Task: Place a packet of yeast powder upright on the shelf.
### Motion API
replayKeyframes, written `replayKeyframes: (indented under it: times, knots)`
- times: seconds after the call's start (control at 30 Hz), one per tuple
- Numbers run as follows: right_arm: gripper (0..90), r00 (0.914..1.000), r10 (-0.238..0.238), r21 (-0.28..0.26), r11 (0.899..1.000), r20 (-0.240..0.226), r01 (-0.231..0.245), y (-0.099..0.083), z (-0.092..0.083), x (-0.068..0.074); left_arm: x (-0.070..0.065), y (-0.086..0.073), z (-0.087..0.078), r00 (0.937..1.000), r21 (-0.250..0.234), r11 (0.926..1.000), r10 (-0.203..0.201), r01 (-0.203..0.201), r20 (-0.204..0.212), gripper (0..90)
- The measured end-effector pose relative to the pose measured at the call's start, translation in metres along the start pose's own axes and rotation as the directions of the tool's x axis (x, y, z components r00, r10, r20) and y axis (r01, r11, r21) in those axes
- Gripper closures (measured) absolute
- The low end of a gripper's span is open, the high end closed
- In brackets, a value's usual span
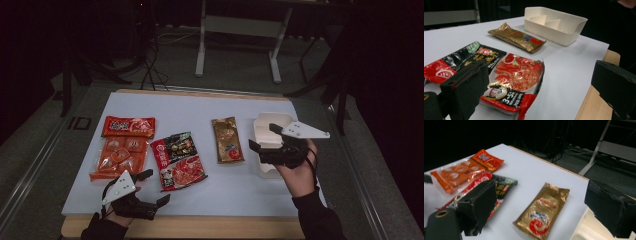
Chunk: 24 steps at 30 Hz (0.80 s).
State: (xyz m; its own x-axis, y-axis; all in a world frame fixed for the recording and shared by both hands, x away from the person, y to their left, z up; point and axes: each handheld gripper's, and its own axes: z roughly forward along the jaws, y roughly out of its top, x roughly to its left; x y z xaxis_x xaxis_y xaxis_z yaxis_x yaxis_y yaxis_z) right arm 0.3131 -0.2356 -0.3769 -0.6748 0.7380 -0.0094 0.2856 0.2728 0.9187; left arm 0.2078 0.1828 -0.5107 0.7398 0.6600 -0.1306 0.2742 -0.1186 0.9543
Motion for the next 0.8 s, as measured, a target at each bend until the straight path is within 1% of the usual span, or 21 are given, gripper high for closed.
replayKeyframes:
  times: [0.07,0.13,0.2,0.23,0.27,0.33,0.4,0.47,0.5,0.63,0.67,0.8]
  knots:
    - [10.6,1.0000,0.007,0.004,1.000,-0.005,-0.007,0.005,0.010,-0.003,0.000,0.000,0.000,1.0000,0.001,1.0000,0.001,-0.001,-0.004,2.0]
    - [10.6,0.9999,0.016,0.020,1.000,-0.005,-0.016,0.010,0.018,-0.005,0.000,0.000,0.000,1.0000,0.000,1.0000,0.002,-0.002,-0.005,2.0]
    - [10.9,0.9990,0.044,0.032,0.999,-0.011,-0.044,0.014,0.029,-0.010,0.000,0.000,-0.001,1.0000,-0.002,1.0000,0.004,-0.004,-0.003,2.0]
    - [11.3,0.9987,0.050,0.046,0.998,-0.012,-0.049,0.016,0.034,-0.011,0.000,0.000,-0.001,1.0000,-0.001,1.0000,0.003,-0.003,-0.003,2.0]
    - [11.4,0.9988,0.048,0.060,0.997,-0.011,-0.047,0.017,0.040,-0.012,0.000,0.000,-0.001,1.0000,0.000,1.0000,0.003,-0.003,-0.001,2.0]
    - [11.3,0.9989,0.046,0.070,0.996,-0.004,-0.045,0.018,0.049,-0.013,0.000,0.000,-0.001,1.0000,0.001,1.0000,0.002,-0.002,0.000,1.9]
    - [11.0,0.9983,0.057,0.098,0.994,-0.010,-0.056,0.018,0.060,-0.015,0.000,0.000,-0.001,1.0000,-0.001,1.0000,0.001,-0.001,0.002,2.0]
    - [11.1,0.9983,0.058,0.124,0.991,0.007,-0.059,0.018,0.071,-0.015,0.000,0.000,-0.001,1.0000,0.003,1.0000,0.003,-0.003,0.003,2.0]
    - [11.5,0.9977,0.066,0.136,0.988,0.010,-0.067,0.019,0.077,-0.016,0.000,0.000,-0.001,1.0000,0.002,1.0000,0.002,-0.002,0.003,1.9]
    - [13.3,0.9962,0.082,0.161,0.983,0.030,-0.086,0.019,0.095,-0.019,0.000,0.000,-0.001,1.0000,0.001,1.0000,0.002,-0.002,0.008,2.0]
    - [13.3,0.9964,0.077,0.172,0.982,0.037,-0.082,0.019,0.099,-0.020,0.000,0.000,-0.001,1.0000,0.003,1.0000,0.004,-0.004,0.006,2.0]
    - [13.3,0.9937,0.097,0.205,0.973,0.057,-0.107,0.018,0.116,-0.025,-0.001,0.000,-0.001,0.9999,0.002,1.0000,0.005,-0.005,0.009,1.9]
